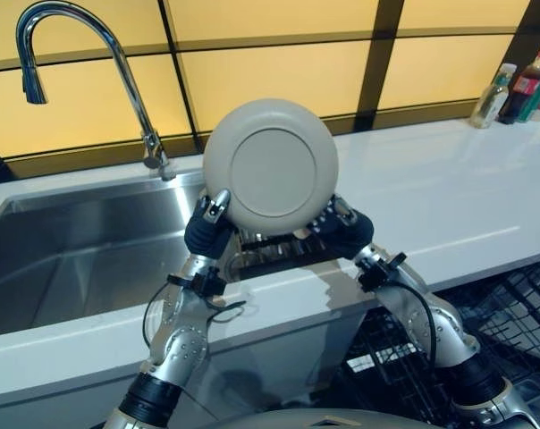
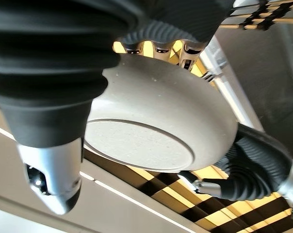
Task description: Pick up plates and place into dishwasher.
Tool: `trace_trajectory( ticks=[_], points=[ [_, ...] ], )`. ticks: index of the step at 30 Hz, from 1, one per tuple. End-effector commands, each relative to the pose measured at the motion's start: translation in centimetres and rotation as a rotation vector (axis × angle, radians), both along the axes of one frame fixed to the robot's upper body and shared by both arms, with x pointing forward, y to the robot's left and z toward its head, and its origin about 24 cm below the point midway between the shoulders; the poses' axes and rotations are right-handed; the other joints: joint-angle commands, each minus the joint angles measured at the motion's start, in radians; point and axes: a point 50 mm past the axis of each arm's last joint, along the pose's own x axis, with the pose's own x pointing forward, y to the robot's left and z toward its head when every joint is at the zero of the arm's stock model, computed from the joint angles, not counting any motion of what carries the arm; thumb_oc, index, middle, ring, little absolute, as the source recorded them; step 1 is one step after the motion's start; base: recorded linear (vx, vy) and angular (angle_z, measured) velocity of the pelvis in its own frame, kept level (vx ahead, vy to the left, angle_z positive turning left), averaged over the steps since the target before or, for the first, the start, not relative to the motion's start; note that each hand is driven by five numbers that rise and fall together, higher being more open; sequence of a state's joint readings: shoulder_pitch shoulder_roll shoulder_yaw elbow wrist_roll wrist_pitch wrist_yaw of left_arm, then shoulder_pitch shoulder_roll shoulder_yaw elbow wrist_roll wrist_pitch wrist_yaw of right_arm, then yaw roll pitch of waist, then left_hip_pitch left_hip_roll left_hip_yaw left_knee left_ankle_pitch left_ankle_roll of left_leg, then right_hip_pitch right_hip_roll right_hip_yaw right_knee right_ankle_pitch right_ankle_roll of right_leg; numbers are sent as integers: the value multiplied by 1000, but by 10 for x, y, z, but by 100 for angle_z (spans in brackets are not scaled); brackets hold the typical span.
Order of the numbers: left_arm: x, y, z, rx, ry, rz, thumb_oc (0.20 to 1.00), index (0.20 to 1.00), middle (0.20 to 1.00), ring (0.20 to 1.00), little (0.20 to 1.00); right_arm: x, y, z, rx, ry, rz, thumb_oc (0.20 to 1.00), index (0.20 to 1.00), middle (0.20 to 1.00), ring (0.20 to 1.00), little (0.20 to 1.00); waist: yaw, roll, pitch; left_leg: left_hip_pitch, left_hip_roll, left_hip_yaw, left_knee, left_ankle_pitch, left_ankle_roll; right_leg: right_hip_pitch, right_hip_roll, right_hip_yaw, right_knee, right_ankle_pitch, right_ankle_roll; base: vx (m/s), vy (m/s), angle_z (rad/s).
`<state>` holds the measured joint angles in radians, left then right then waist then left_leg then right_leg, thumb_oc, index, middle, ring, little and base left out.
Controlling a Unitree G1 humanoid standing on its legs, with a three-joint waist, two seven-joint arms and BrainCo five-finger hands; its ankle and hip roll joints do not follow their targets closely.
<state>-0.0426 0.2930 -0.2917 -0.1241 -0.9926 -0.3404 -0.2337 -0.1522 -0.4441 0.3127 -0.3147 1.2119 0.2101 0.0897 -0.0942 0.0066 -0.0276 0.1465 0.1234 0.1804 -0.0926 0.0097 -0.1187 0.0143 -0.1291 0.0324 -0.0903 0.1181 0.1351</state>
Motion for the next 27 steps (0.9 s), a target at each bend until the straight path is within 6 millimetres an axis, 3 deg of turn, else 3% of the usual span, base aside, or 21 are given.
trace_trajectory(
  ticks=[1, 10, 15, 19, 27],
  points=[
    [12, 0, 10, 139, -89, 15, 200, 200, 200, 200, 200, -1, 14, 47, 116, -183, 95, 1000, 1000, 1000, 1000, 1000, -9, -38, 3, -85, -24, -78, 20, -11, 76, 4, -1, -22, 72, -90, 14, 0, 0, 0],
    [16, -8, -7, 4, 15, -43, 200, 200, 200, 200, 200, -4, 24, 59, 168, -263, 145, 1000, 1000, 1000, 1000, 1000, -11, -40, 3, -82, -24, -77, 22, -15, 76, 8, -3, -18, 73, -93, 14, 0, 0, 0],
    [8, -25, -25, -303, 93, -207, 200, 200, 200, 200, 200, -4, 31, 75, 250, -322, 140, 1000, 1000, 1000, 1000, 1000, -9, -41, 0, -82, -21, -72, 25, -19, 75, 7, -4, -18, 76, -94, 13, 0, 0, 0],
    [-1, -39, -29, -427, 76, -304, 200, 200, 200, 200, 200, -5, 40, 80, 291, -312, 146, 1000, 1000, 1000, 1000, 1000, -7, -39, -1, -81, -20, -67, 26, -22, 74, 8, -6, -15, 76, -96, 13, 0, 0, 0],
    [-3, -46, -26, -365, 57, -320, 200, 200, 200, 200, 200, -6, 48, 69, 280, -238, 170, 1000, 1000, 1000, 1000, 1000, -7, -34, 1, -80, -20, -64, 24, -23, 75, 9, -12, -16, 76, -97, 18, 0, 0, 0]
  ],
)
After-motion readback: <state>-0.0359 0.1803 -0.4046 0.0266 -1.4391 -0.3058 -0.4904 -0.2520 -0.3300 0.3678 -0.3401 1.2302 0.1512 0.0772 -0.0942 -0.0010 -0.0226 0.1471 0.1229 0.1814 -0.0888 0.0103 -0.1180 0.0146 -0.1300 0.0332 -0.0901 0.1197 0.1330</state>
